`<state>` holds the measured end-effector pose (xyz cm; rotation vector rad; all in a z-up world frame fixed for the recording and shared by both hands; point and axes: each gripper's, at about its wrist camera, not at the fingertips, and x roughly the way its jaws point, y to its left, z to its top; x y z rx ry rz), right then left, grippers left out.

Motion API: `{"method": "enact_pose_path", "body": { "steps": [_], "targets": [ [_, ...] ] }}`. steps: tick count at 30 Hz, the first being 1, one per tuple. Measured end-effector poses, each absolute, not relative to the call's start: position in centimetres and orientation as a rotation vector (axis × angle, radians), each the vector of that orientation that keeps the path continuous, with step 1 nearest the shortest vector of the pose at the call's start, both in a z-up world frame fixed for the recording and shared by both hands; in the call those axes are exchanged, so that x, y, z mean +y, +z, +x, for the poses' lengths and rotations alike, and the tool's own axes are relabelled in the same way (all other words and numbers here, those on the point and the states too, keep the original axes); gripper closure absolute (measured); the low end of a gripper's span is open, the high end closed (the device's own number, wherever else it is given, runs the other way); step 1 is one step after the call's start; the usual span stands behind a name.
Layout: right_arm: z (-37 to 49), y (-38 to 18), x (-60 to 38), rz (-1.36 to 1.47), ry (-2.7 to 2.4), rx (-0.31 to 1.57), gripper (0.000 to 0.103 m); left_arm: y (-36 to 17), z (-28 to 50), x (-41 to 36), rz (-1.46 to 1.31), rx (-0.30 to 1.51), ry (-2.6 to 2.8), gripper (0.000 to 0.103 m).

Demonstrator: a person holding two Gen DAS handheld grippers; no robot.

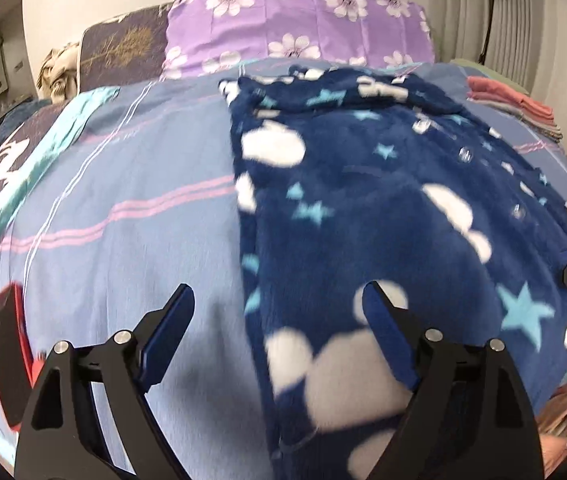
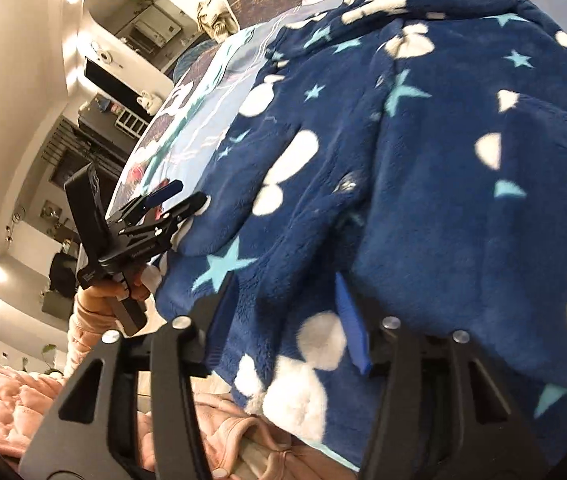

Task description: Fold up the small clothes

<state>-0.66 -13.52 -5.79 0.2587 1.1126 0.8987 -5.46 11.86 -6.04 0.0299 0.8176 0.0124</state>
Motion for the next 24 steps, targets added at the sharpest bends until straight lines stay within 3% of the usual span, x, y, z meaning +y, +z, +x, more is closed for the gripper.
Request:
{"method": "enact_pose_path", "body": {
  "steps": [1,3,4,8,14,15,17,21,24],
  "targets": [
    [-0.5,-5.8,-13.6,0.262,0.891,1.112,0.051,-6.2,-5.8,12.0,0.018,0.818,0.013,0.017],
    [-0.4,-5.0,-13.5,0.263,0.874,1.090,0.064,-6.2,-6.3,12.4,-0.011,0.819,0.012,0.017],
    [-0.4,-4.4,-13.4,0.256,0.888,1.071,0.066,-6.2,-6.5,12.6,-0.022,0.818,0.014,0.017],
    [-1.1,-3.5,-12.5,0.146,0.877,1.085,0.064,-5.9,-6.9,12.6,-0.007,0.811,0.031,0.017],
    [-1.2,-6.3,-13.1,0.263,0.897,1.160,0.063,-5.7,-7.2,12.3,-0.007,0.805,0.016,0.017],
    [-1.3,-6.3,-12.7,0.253,0.901,1.153,0.070,-5.9,-7.1,12.3,-0.012,0.812,0.016,0.017],
    [-1.0,-6.1,-12.3,0.274,0.925,1.168,0.097,-6.1,-7.0,12.5,-0.031,0.821,0.024,0.017],
    [-2.1,-1.0,-14.7,0.292,0.921,0.982,0.098,-5.7,-7.6,12.9,-0.070,0.808,0.022,0.017],
    [-2.0,-0.3,-16.9,0.256,0.845,0.997,0.098,-5.3,-8.4,13.0,-0.084,0.793,0.000,0.016]
  ]
}}
